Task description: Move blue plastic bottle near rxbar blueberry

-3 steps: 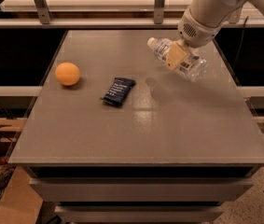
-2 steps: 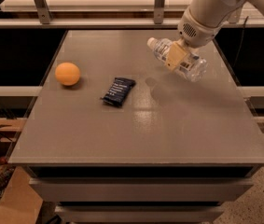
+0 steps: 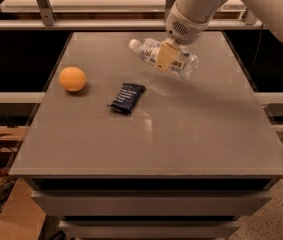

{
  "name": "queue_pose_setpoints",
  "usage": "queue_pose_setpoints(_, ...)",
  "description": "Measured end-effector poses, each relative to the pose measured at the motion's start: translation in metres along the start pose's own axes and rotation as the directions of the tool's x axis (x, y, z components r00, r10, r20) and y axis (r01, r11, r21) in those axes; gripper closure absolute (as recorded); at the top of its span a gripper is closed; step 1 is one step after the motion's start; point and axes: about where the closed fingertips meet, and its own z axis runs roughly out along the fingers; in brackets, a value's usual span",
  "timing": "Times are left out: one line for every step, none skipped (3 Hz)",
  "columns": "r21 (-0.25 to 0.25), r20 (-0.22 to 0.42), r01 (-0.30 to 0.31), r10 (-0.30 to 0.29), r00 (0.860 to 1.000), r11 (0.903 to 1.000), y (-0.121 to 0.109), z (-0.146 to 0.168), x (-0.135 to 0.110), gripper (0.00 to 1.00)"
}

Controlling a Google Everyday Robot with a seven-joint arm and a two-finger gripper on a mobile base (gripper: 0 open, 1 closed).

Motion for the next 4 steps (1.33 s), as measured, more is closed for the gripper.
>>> queue_pose_setpoints(-0.051,0.020,0.143,-0.142,0.990,0.9884,0.015,0.016,-0.034,1.00)
queue_pose_setpoints(-0.095,0.026,0.222,-0.221,0.975,0.9703,0.019,0.036,-0.057,1.00)
queue_pose_setpoints(-0.138,0.025,0.267,-0.266,0.964,0.9539,0.022,0.058,-0.070,1.00)
queue_pose_setpoints(-0.173,0.019,0.273,-0.274,0.962,0.9464,0.023,0.072,-0.075,0.83)
